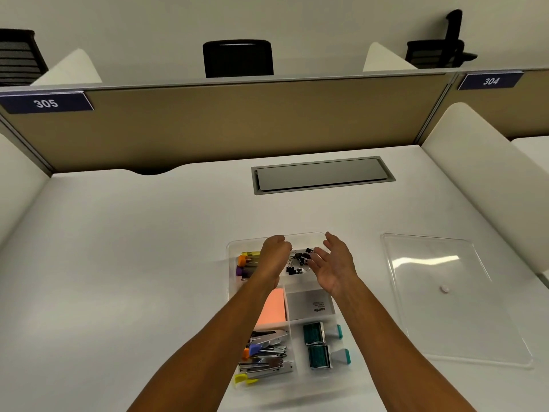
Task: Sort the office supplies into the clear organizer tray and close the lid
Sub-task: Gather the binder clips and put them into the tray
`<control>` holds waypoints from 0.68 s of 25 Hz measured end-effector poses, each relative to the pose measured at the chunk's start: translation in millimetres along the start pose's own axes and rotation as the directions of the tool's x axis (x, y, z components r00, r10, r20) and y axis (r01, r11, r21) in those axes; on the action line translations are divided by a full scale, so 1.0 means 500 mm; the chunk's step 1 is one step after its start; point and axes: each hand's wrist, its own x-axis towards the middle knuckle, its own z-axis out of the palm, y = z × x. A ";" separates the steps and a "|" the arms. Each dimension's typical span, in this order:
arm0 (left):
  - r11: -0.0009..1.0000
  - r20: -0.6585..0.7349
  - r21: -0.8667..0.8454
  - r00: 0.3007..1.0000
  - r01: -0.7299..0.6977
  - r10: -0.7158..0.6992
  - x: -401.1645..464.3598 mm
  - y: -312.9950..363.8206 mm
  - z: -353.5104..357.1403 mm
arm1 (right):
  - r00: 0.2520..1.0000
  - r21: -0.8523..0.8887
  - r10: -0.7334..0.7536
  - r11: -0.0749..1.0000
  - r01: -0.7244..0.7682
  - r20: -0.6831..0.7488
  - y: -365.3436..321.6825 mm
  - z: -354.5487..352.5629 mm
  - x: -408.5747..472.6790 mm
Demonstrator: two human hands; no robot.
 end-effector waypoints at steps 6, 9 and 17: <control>0.981 0.050 0.183 0.997 -0.067 0.059 -0.006 0.001 0.008 | 0.999 0.014 -0.004 1.000 0.004 -0.043 -0.003 -0.010 -0.005; 0.978 0.065 0.194 0.996 -0.076 0.065 -0.003 0.002 -0.003 | 0.999 0.031 -0.018 0.999 0.019 -0.043 -0.002 -0.015 -0.010; 0.961 0.130 0.269 0.991 -0.061 0.026 -0.019 -0.004 -0.004 | 0.989 -0.001 -0.143 0.990 0.143 -0.034 0.018 -0.042 -0.025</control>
